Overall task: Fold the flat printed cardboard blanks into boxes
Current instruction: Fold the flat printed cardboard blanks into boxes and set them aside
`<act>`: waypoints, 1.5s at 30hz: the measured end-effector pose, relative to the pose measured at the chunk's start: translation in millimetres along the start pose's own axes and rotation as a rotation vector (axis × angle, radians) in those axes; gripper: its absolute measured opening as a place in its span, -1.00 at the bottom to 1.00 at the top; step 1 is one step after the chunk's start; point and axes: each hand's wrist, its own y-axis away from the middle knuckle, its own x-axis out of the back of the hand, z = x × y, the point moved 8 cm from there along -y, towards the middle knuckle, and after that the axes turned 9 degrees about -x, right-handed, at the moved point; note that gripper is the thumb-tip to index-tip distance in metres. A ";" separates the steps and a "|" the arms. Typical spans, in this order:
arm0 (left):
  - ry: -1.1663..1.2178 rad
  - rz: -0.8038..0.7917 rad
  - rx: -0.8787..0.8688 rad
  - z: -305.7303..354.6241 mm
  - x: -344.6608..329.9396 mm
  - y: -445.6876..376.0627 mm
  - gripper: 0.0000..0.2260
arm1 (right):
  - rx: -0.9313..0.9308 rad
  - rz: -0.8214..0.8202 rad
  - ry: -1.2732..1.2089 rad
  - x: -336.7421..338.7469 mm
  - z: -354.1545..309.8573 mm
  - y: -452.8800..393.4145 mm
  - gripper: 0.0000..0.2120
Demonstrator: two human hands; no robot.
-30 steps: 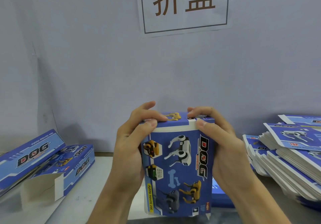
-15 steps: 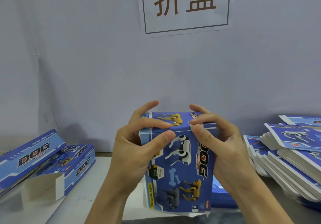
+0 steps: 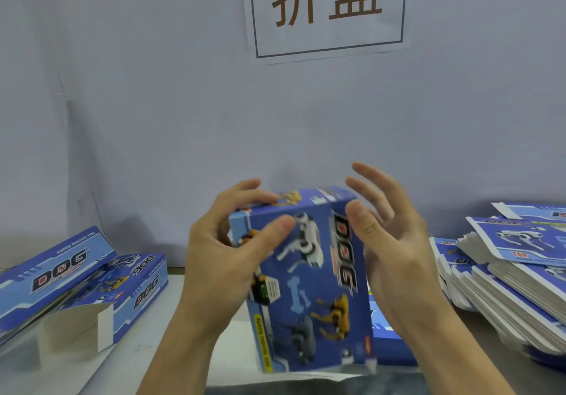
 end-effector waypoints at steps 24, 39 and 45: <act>0.411 0.243 0.714 -67.4 -33.0 35.6 -0.29 | -0.444 0.197 -0.095 11.9 37.9 -5.1 -0.20; 0.170 0.045 0.334 -44.2 -4.0 11.5 -0.59 | -0.484 -0.338 0.431 -0.6 47.3 7.6 -0.37; 0.094 0.113 0.170 -37.0 -24.0 14.9 -0.60 | -0.091 -0.136 0.323 -9.6 29.4 -1.2 -0.28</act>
